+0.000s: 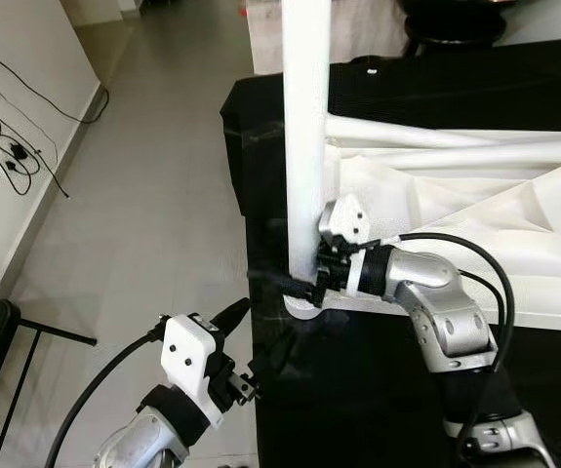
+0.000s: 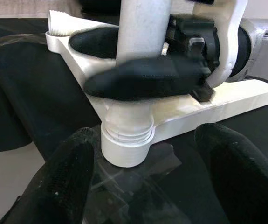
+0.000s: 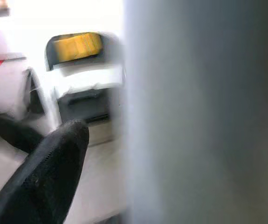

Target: Building children table

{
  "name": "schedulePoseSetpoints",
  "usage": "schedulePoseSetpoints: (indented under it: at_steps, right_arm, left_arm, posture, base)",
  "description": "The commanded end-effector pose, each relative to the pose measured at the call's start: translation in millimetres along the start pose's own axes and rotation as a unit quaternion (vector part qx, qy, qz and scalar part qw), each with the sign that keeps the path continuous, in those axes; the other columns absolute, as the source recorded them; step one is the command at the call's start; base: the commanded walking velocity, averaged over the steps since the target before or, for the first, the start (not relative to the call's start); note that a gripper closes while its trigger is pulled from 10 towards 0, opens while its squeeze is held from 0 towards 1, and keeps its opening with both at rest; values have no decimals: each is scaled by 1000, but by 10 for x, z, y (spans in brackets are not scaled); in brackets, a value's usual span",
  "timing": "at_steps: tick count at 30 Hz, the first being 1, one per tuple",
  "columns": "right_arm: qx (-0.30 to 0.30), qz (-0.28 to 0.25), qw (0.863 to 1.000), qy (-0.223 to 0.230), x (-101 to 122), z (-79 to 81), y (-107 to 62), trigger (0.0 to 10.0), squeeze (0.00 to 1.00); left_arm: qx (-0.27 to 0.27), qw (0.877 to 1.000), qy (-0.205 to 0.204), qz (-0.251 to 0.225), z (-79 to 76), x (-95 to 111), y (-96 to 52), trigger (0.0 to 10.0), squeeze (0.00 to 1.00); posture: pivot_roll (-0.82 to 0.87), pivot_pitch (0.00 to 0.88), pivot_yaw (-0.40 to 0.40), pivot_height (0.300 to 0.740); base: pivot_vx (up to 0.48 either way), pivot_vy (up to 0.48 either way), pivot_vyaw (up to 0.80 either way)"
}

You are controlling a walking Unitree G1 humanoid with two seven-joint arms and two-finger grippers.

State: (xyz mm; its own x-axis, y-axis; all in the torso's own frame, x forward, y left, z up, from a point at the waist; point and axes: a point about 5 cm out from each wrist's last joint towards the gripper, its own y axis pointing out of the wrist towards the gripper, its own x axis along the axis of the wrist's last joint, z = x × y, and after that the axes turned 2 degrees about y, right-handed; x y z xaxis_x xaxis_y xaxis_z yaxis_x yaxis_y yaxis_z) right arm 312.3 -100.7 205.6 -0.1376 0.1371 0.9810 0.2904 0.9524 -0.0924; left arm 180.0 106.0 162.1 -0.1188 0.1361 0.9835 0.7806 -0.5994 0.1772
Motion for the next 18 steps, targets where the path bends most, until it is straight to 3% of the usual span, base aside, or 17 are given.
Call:
schedulePoseSetpoints:
  at_steps: [1,6,7,8,9,10,18]
  right_arm:
    - [70,8,997,2,9,-68,65,10000,0]
    - [87,2,996,12,57,-220,127,9686,0]
    - [93,2,996,17,57,-256,141,8118,0]
    - [103,3,995,20,52,-280,139,3843,0]
    - [103,3,995,20,52,-280,139,3843,0]
    - [113,4,993,25,47,-290,129,0,0]
    - [145,19,989,24,22,-330,28,0,0]
  left_arm:
    - [-2,1000,-5,10,-37,-9,-31,10000,0]
    - [-2,1000,-6,11,-54,-3,-48,10000,0]
    - [-3,1000,-6,12,-62,-2,-54,10000,0]
    - [-3,1000,-7,13,-69,-2,-59,10000,0]
    - [-3,1000,-7,13,-69,-2,-59,10000,0]
    - [-3,1000,-7,14,-74,0,-65,10000,0]
    - [-5,1000,-10,17,-84,4,-81,10000,0]
  posture:
    - [63,198,47,740]
    - [72,205,50,740]
    - [79,207,50,740]
    - [82,209,49,740]
    - [82,209,49,740]
    - [83,211,50,740]
    - [75,217,56,740]
  base:
    - [0,0,0]
    - [0,0,0]
    - [0,0,0]
    - [0,0,0]
    - [0,0,0]
    - [0,0,0]
    - [0,0,0]
